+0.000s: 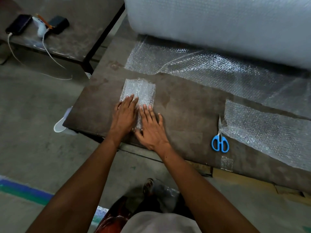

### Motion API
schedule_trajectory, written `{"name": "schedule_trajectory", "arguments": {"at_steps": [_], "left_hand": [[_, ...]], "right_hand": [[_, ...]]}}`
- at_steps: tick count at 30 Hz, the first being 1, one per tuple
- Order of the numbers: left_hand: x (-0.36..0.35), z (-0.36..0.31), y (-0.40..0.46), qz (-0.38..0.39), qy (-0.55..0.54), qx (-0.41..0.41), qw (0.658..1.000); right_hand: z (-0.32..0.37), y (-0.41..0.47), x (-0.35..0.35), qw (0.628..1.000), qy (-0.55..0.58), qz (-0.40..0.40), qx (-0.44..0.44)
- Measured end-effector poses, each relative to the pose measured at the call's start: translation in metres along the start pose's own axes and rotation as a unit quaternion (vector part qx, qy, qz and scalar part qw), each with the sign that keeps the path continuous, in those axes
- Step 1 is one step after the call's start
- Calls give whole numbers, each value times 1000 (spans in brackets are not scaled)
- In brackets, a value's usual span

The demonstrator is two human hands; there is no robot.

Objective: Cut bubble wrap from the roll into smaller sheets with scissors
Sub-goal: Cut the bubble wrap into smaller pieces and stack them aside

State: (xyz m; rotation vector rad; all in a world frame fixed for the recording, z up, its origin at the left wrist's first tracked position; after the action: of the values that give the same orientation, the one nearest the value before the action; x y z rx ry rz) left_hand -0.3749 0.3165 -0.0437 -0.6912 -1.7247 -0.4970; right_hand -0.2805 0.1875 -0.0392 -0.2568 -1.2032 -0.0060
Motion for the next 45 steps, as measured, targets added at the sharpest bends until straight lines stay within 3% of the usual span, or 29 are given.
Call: {"name": "schedule_trajectory", "arguments": {"at_steps": [3,8,19,24,28,32,38,45], "left_hand": [[10,-22,-18,-67,0,9,998],[2,-81,-73,-66,-10,21,998],[-112,-204,-241,-119,-49,128,983],[-173,-238,-295,-45,-108,182,976],[-222,-232,-329,-21,-146,212,966],[-300,-196,-357,-25,-245,273,930],[-471,-139,-383,20,-330,340,881],[-686,-105,-373,132,-343,334,868]], "right_hand": [[-8,-19,0,999,-9,-24,-25],[-25,-63,-3,995,-3,-56,-84],[-80,-216,-57,997,-46,-63,29],[-110,-277,-116,998,-29,-39,44],[-144,-305,-185,999,-25,24,4],[-188,-321,-268,997,-15,71,-28],[-254,-312,-427,987,46,141,-69],[-327,-282,-646,960,111,212,-147]]}}
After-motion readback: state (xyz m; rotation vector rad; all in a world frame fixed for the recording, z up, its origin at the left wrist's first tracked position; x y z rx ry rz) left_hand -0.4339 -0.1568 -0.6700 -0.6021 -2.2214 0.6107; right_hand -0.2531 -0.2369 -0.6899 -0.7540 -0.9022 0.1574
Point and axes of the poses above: each hand's wrist, its own y-axis towards the middle knuckle, its own x-axis out of the back of the hand, z = x × y, the point moved 4 cm from there along y, towards the middle knuckle, and after that the axes turned 12 degrees about z, right-handed, at the moved point
